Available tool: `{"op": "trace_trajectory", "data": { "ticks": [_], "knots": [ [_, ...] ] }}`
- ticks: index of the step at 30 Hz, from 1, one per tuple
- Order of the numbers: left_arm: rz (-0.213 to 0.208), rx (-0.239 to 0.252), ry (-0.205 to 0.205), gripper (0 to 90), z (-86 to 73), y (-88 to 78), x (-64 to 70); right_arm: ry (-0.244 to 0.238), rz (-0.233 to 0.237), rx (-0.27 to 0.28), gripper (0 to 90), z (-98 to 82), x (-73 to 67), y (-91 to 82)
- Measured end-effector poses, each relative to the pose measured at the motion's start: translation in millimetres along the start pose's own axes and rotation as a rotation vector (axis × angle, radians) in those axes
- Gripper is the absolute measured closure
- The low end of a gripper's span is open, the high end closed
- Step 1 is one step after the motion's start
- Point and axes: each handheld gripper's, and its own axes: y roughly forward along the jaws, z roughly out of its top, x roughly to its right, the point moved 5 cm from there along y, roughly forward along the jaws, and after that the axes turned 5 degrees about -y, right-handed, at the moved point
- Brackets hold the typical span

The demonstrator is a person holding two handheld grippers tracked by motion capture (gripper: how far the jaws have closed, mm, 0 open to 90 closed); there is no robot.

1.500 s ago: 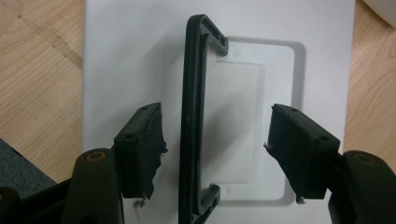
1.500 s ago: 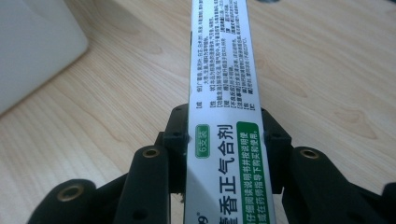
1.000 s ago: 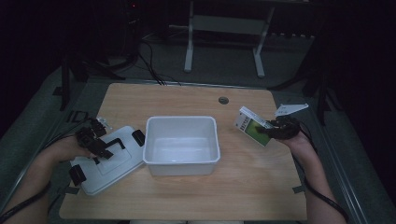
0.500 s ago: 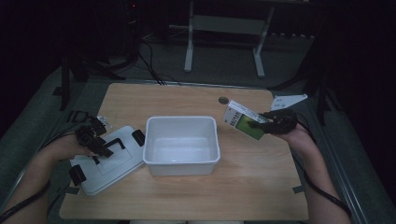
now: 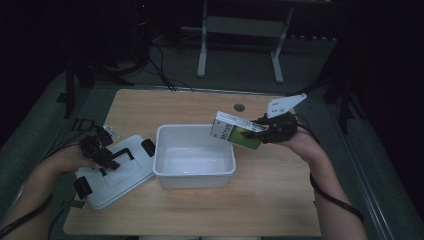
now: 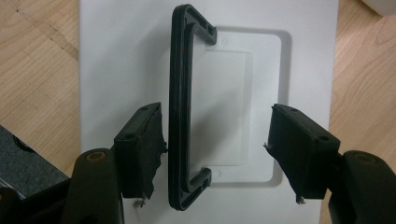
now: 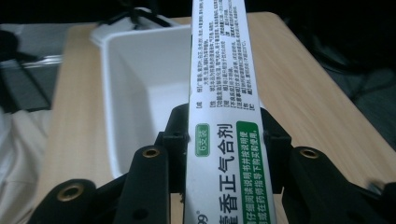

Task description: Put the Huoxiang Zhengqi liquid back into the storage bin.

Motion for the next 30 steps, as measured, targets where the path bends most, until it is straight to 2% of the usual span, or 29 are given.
{"op": "trace_trajectory", "data": {
  "ticks": [3,5,6,8,12,17,23,30],
  "knots": [
    [-0.001,-0.001,-0.006,35.8,-0.7,0.4,0.2,-0.033,0.043,-0.004,63.6,10.3,-7.0,11.9],
    [-0.001,-0.002,-0.006,35.8,-0.7,0.8,0.3,-0.042,0.051,-0.006,63.6,12.2,-8.4,14.9],
    [0.001,-0.006,-0.002,35.8,-1.0,1.5,0.4,-0.06,0.085,-0.012,63.6,18.2,-13.4,26.9],
    [0.0,-0.006,-0.002,35.8,-1.3,2.2,0.3,-0.076,0.114,-0.021,63.6,21.2,-17.1,34.4],
    [-0.002,-0.008,-0.003,35.8,-2.2,3.1,-0.6,-0.109,0.15,-0.028,63.6,27.4,-23.4,48.5],
    [-0.004,-0.012,-0.002,35.8,-3.3,5.5,0.1,-0.118,0.197,-0.031,63.6,32.7,-30.0,65.9],
    [-0.004,-0.013,-0.003,35.8,-5.6,5.3,-0.9,-0.124,0.241,-0.07,63.6,26.6,-37.3,89.2],
    [-0.004,-0.024,-0.009,35.7,-8.2,7.4,-2.0,-0.095,0.295,-0.117,63.6,9.2,-42.8,114.8]
  ]
}}
